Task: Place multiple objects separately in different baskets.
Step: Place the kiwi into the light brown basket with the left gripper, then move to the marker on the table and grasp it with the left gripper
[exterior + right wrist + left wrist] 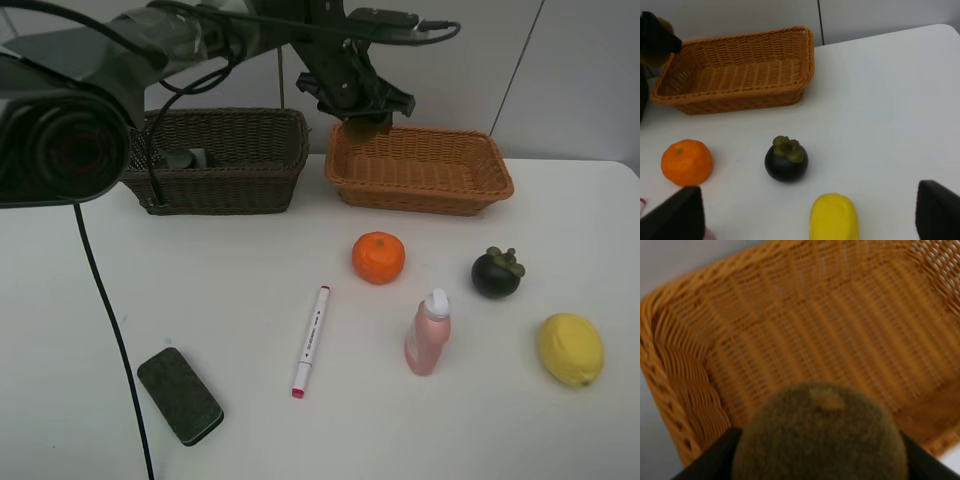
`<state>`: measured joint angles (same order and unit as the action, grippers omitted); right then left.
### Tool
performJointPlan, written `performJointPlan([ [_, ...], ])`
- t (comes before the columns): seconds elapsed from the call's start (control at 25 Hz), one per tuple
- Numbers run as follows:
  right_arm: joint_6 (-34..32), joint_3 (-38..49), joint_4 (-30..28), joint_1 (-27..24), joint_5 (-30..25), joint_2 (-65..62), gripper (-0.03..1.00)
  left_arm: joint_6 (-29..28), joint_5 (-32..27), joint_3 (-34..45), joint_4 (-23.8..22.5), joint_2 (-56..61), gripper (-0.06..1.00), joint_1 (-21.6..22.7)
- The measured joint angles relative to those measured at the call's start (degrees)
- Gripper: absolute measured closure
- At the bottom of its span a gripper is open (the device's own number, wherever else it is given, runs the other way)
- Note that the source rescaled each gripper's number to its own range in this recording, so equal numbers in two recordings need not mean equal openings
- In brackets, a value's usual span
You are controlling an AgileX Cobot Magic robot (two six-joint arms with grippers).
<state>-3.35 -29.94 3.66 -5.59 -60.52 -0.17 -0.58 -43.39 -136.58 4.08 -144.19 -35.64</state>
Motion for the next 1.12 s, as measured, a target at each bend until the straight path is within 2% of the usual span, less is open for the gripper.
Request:
performJointPlan([
  [0.04,0.0,0.0,0.0,0.0,0.0,0.0,-0.03,0.05,1.05,-1.02,-0.55,-1.61,0.24,0.0],
  [0.12,0.0,0.0,0.0,0.0,0.0,0.0,-0.03,-0.26,3.24,-2.0,-1.67,-3.79,0.05,0.12],
  [0.24,0.0,0.0,0.0,0.0,0.0,0.0,-0.03,-2.18,3.89,-2.19,-2.57,-5.59,-0.04,0.28],
  [0.4,0.0,0.0,0.0,0.0,0.0,0.0,-0.03,-3.02,3.13,-2.31,-2.78,-5.7,-0.06,0.39],
  [0.48,0.0,0.0,0.0,0.0,0.0,0.0,-0.03,-3.1,0.58,-2.58,-2.22,-5.37,-0.06,0.39],
  [0.64,0.0,0.0,0.0,0.0,0.0,0.0,-0.03,-3.76,-11.9,-5.0,2.58,-2.71,-0.06,0.39],
  [0.72,0.0,0.0,0.0,0.0,0.0,0.0,-0.03,-5.95,-21.08,-7.36,4.19,-0.99,-0.06,0.39],
  [0.76,0.0,0.0,0.0,0.0,0.0,0.0,-0.03,-7.05,-23.26,-8.2,4.58,-0.07,-0.06,0.39],
  [0.96,0.0,0.0,0.0,0.0,0.0,0.0,-0.03,-9.09,-25.41,-7.21,7.71,3.53,-0.06,0.33],
  [1.12,0.0,0.0,0.0,0.0,0.0,0.0,-0.03,-8.48,-25.25,4.15,8.5,9.46,-0.06,-1.0],
])
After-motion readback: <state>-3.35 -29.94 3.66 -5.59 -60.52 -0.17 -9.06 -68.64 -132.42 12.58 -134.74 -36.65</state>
